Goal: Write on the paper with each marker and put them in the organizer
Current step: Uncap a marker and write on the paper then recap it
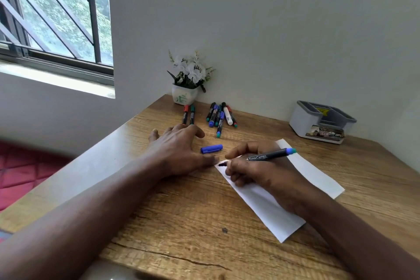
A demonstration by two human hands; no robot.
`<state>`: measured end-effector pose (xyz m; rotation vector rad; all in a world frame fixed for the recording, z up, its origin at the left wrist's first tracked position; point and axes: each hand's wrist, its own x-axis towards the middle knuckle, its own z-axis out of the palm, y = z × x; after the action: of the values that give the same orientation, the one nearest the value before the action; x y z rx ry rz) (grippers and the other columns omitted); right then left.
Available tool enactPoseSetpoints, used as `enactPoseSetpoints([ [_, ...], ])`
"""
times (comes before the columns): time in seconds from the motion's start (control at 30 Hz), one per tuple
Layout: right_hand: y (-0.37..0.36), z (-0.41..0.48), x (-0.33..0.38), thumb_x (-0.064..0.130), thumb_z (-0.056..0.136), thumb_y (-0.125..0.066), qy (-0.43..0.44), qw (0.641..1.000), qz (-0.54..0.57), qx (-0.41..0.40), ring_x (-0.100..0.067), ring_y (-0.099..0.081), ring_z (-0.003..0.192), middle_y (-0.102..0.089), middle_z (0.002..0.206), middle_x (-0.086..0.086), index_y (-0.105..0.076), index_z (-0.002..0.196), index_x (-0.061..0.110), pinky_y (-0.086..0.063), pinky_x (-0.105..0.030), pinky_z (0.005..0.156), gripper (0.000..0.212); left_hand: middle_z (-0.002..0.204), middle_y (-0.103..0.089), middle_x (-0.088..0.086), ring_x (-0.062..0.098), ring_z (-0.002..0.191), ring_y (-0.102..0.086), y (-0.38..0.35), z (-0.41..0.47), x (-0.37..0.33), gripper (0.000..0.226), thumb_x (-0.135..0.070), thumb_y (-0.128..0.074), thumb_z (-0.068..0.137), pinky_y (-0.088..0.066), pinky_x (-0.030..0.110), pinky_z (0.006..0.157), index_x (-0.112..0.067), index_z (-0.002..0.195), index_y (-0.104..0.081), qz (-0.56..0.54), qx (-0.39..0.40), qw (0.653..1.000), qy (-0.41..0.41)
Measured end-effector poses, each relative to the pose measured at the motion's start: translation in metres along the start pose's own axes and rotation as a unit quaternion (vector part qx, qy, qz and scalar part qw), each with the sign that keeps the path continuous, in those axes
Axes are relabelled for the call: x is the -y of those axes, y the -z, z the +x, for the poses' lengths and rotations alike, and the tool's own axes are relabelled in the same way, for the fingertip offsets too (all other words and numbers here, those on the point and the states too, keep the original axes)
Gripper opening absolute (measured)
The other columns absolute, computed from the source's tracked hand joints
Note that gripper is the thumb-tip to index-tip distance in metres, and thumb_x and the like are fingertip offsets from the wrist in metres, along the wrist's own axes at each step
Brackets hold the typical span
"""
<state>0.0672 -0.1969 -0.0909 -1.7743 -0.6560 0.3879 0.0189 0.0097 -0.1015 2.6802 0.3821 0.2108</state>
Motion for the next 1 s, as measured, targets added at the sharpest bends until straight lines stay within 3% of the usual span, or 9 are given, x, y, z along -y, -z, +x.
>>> enactPoseSetpoints([
  [0.1, -0.003, 0.002, 0.003, 0.000, 0.083, -0.073, 0.006, 1.000, -0.021, -0.008, -0.017, -0.066, 0.059, -0.074, 0.069, -0.014, -0.073, 0.082, 0.000, -0.054, -0.026, 0.056, 0.001, 0.158, -0.037, -0.001, 0.022, 0.148, -0.032, 0.000, -0.001, 0.000, 0.078, -0.080, -0.063, 0.073, -0.009, 0.059, 0.122, -0.041, 0.139, -0.046, -0.009, 0.001, 1.000, 0.000],
  [0.27, -0.009, 0.006, -0.002, 0.013, 0.085, -0.073, 0.056, 0.992, -0.085, -0.070, -0.013, -0.056, 0.044, -0.063, 0.052, -0.005, -0.065, 0.073, 0.007, -0.041, -0.021, 0.042, 0.015, 0.159, -0.037, -0.002, 0.022, 0.148, -0.030, 0.001, -0.001, -0.001, 0.076, -0.078, -0.063, 0.074, -0.008, 0.060, 0.122, -0.041, 0.139, -0.047, -0.010, 0.003, 1.000, 0.003],
  [0.4, -0.011, 0.006, -0.004, 0.015, 0.082, -0.076, 0.089, 0.984, -0.137, -0.068, -0.006, -0.054, 0.049, -0.061, 0.053, 0.003, -0.067, 0.072, 0.007, -0.042, -0.021, 0.050, 0.015, 0.157, -0.038, -0.002, 0.021, 0.148, -0.030, 0.001, -0.002, -0.001, 0.074, -0.079, -0.062, 0.074, -0.008, 0.059, 0.122, -0.042, 0.137, -0.048, -0.011, 0.002, 1.000, 0.001],
  [0.63, -0.008, 0.006, -0.004, 0.010, 0.085, -0.072, 0.077, 0.989, -0.105, -0.062, -0.007, -0.053, 0.042, -0.058, 0.049, 0.001, -0.065, 0.073, 0.001, -0.041, -0.019, 0.044, 0.017, 0.156, -0.039, -0.002, 0.021, 0.147, -0.031, 0.001, -0.001, -0.002, 0.072, -0.080, -0.061, 0.074, -0.007, 0.060, 0.122, -0.042, 0.135, -0.050, -0.012, 0.003, 1.000, 0.002],
  [0.77, -0.009, 0.008, -0.007, 0.013, 0.084, -0.072, 0.095, 0.983, -0.143, -0.061, -0.010, -0.053, 0.049, -0.059, 0.053, 0.000, -0.067, 0.074, 0.004, -0.044, -0.029, 0.053, 0.015, 0.156, -0.039, -0.003, 0.021, 0.148, -0.030, 0.001, -0.002, -0.001, 0.072, -0.080, -0.062, 0.074, -0.008, 0.061, 0.122, -0.043, 0.134, -0.051, -0.011, 0.002, 1.000, 0.001],
  [1.0, -0.009, 0.006, -0.005, 0.006, 0.086, -0.071, 0.083, 0.988, -0.114, -0.059, -0.010, -0.052, 0.040, -0.058, 0.047, 0.001, -0.063, 0.074, -0.002, -0.039, -0.018, 0.041, 0.016, 0.156, -0.039, -0.003, 0.022, 0.147, -0.031, 0.001, -0.002, -0.002, 0.071, -0.079, -0.062, 0.075, -0.009, 0.061, 0.122, -0.042, 0.134, -0.051, -0.005, 0.004, 1.000, 0.002],
])
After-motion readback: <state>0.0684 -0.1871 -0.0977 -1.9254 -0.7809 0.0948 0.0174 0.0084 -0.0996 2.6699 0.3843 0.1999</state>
